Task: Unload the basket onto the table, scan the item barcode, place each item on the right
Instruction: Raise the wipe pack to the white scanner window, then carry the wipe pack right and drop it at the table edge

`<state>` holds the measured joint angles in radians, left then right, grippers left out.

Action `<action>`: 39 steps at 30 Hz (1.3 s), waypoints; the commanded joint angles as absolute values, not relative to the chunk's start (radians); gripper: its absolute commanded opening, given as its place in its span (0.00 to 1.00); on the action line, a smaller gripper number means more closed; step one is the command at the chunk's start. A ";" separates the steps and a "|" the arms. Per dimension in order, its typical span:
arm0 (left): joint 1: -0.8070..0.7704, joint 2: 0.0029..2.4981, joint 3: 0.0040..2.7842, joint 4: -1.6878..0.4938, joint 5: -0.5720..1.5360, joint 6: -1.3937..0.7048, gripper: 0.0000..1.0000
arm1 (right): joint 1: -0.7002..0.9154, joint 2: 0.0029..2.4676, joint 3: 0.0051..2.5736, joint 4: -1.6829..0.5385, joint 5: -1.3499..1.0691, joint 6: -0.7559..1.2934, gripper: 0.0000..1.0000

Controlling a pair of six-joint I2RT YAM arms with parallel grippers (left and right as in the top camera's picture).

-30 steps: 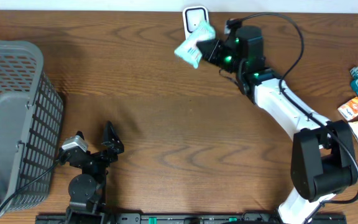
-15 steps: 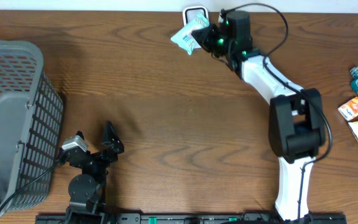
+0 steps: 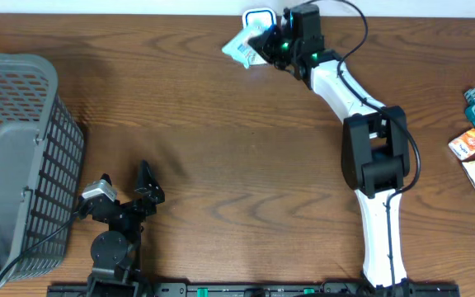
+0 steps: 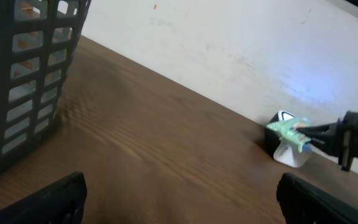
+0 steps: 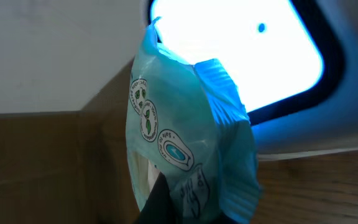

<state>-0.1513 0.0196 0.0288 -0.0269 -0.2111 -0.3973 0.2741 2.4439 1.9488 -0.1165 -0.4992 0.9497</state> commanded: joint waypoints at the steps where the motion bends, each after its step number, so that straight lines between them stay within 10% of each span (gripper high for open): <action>1: -0.147 0.019 0.008 -0.060 -0.217 -0.406 0.98 | 0.274 2.441 1.971 -0.116 -0.480 0.919 0.01; 29: -0.147 0.019 0.008 -0.060 -0.217 -0.406 0.98 | 0.048 2.203 1.971 -0.836 -0.187 0.540 0.01; 39: -0.147 0.019 0.008 -0.060 -0.217 -0.406 0.98 | -0.120 2.116 1.971 -1.221 0.492 0.705 0.01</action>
<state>-0.1513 0.0196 0.0288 -0.0269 -0.2111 -0.3973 -0.0940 2.1796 1.9602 -1.1847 0.1429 0.6018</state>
